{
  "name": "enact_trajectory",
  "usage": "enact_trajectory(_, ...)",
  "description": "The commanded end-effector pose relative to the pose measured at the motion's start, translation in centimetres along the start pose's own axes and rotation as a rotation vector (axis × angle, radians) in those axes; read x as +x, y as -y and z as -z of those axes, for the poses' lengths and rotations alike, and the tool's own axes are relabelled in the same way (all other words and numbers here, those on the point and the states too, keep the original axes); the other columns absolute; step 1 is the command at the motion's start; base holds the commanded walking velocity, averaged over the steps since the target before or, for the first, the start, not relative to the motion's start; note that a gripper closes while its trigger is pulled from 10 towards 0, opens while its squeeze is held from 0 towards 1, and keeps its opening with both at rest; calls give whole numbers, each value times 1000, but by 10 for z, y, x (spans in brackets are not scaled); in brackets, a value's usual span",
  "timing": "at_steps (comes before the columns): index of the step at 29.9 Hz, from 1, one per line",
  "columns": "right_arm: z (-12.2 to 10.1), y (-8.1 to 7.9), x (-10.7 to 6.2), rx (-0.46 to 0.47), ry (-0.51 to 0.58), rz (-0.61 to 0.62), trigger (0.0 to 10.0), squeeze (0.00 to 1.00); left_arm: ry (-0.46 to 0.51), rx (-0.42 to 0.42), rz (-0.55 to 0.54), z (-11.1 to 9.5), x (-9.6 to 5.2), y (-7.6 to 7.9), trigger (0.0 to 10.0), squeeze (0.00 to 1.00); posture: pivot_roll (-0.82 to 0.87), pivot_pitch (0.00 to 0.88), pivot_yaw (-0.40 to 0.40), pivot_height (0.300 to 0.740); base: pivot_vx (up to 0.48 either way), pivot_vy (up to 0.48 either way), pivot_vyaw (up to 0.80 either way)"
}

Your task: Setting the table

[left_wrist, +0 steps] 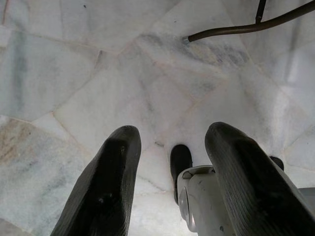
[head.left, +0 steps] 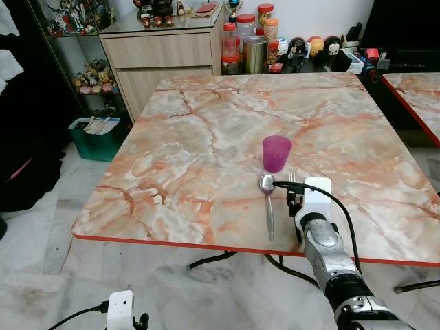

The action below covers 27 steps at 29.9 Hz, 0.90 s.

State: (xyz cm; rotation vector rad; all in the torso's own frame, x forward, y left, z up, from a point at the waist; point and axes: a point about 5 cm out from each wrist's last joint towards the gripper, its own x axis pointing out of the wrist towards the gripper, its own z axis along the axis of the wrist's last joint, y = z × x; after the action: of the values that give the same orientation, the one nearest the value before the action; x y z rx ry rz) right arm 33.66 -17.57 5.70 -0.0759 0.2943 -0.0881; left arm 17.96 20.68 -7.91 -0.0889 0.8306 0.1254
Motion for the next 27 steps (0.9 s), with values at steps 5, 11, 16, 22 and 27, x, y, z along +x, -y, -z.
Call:
enact_trajectory(5,-4,-5,5,-5,-21,-17,10000,0,-16,-3,-11,4,-1,-4,10000,0,59,0,67,740,0,0,0)
enact_trajectory(11,-6,-10,6,-8,-25,-37,10000,0,-16,-11,-14,5,-1,-3,10000,0,65,0,62,740,0,0,0)
enact_trajectory(16,-7,-11,7,-18,-31,-41,10000,0,-18,-15,-14,6,-2,-2,10000,0,63,0,60,740,0,0,0)
enact_trajectory(22,-2,-11,6,-31,-54,-41,10000,0,-22,-16,-10,6,-2,-1,10000,0,60,0,59,740,0,0,0)
enact_trajectory(27,0,-10,7,-36,-69,-39,10000,0,-22,-17,-6,6,-1,0,10000,0,59,0,58,740,0,0,0)
